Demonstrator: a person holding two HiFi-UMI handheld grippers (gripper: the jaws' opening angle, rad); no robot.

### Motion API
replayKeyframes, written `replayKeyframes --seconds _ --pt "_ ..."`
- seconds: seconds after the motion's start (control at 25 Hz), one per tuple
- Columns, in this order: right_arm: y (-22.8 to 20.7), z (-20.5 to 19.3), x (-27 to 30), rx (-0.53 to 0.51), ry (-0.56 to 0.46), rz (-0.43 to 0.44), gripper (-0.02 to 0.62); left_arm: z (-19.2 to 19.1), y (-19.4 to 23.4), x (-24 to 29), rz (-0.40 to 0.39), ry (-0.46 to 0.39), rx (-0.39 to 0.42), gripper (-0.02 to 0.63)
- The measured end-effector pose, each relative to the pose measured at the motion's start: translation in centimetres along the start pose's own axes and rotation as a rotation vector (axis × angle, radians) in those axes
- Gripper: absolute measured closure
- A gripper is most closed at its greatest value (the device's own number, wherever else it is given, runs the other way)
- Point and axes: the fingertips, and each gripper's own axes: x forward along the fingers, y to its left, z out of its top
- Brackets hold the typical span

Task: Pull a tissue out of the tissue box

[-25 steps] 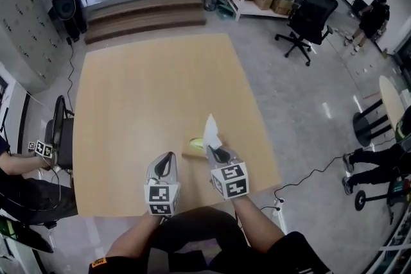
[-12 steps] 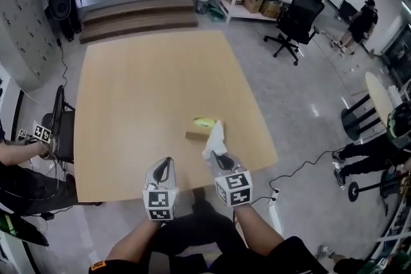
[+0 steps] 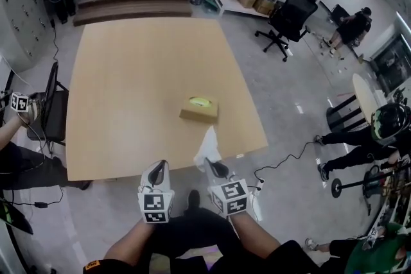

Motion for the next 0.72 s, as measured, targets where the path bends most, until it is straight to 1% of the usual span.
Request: replayKeyframes --seconds 0.16,0.36,0.56,0.72 --pt "0.0 0.0 -1.5 -0.009 -0.025 0.014 0.598 0.4 -1.0 -0.6 0.002 -0.021 -0.008 0.588" --pt "-1.1 -1.7 -3.2 0.008 -0.051 0.046 0.598 0.8 -3.2 -1.2 0.033 -0.051 -0.006 0.588" --pt "-2.7 -4.8 -5.1 0.048 -0.057 0.121 0.598 0.0 -6.6 -3.0 0.106 -0.04 0.001 0.588" --pt "-4.3 -6.6 -6.3 0.056 -0.076 0.178 0.598 -0.8 -9.1 -4.3 0.175 -0.029 0.008 0.588"
